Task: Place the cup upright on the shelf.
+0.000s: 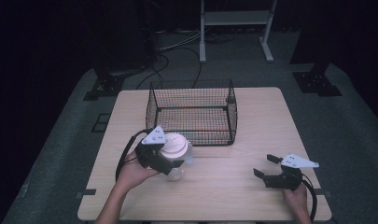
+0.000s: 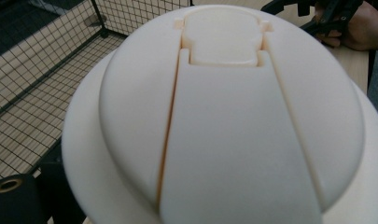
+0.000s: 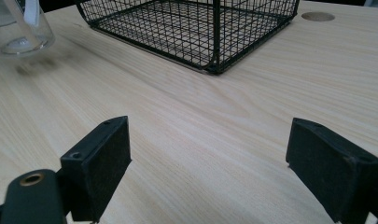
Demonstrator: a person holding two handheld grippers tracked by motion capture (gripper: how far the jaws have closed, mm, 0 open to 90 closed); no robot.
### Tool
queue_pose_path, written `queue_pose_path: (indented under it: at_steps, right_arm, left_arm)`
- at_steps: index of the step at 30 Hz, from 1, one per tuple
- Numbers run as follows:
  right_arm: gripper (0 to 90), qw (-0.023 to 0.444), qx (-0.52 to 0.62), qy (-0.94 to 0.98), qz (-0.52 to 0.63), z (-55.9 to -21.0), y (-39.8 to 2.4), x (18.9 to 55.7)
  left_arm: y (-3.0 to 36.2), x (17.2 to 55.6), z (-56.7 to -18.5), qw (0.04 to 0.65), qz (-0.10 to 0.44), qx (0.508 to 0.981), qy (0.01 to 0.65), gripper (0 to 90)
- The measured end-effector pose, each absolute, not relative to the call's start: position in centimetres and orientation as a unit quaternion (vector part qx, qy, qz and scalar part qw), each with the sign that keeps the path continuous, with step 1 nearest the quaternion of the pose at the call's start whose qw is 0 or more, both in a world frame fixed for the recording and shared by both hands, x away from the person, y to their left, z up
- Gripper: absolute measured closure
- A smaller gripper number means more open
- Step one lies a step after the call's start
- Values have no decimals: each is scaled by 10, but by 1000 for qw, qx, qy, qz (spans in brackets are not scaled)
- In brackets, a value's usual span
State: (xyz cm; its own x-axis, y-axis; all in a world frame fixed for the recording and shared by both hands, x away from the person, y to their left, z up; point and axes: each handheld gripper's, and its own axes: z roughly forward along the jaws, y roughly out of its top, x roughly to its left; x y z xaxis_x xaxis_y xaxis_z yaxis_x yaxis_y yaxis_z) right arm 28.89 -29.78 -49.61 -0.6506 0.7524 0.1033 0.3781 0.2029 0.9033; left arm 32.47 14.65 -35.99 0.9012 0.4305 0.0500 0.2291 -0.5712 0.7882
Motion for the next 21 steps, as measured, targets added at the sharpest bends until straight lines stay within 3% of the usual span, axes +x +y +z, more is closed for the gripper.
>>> queue_pose_path:
  at_steps: [21]
  right_arm:
    - [129, 183, 376, 752, 510, -496, -298, 290]
  left_arm:
    - [124, 349, -297, 418, 124, 886, 156, 59]
